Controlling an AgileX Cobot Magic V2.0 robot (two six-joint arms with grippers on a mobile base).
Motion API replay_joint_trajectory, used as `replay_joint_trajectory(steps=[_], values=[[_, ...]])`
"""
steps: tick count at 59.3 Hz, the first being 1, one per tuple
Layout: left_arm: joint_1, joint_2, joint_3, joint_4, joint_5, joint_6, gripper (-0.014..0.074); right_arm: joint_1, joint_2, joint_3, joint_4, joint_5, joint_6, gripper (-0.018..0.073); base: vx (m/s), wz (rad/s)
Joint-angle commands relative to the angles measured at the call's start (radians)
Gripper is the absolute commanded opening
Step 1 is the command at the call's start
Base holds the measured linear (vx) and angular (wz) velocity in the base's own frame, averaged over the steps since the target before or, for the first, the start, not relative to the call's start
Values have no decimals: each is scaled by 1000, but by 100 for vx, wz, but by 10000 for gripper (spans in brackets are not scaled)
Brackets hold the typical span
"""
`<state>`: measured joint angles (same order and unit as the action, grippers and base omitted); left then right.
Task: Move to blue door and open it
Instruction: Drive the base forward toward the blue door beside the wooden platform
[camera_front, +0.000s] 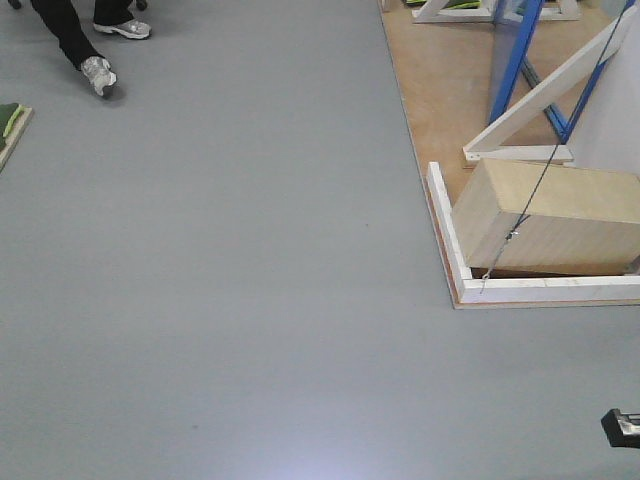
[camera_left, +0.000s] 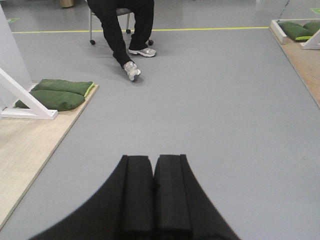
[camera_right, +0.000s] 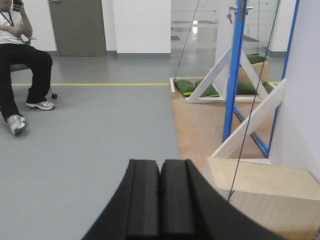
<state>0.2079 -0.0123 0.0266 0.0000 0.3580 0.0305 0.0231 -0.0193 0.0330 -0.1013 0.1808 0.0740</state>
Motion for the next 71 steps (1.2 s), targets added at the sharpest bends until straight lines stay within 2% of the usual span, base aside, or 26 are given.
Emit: replay_joint_trajectory(steps=[1, 26, 39, 71], values=[[-6, -17, 6, 0, -77, -3, 70, -7, -9, 16, -1, -83, -5, 2, 16, 12], [-6, -17, 6, 0, -77, -3, 70, -4, -12, 16, -1, -84, -5, 2, 15, -4], [-6, -17, 6, 0, -77, -3, 70, 65, -12, 16, -1, -86, -5, 2, 22, -19], [-6, -16, 6, 0, -77, -3, 70, 36, -12, 16, -1, -85, -5, 2, 34, -6]])
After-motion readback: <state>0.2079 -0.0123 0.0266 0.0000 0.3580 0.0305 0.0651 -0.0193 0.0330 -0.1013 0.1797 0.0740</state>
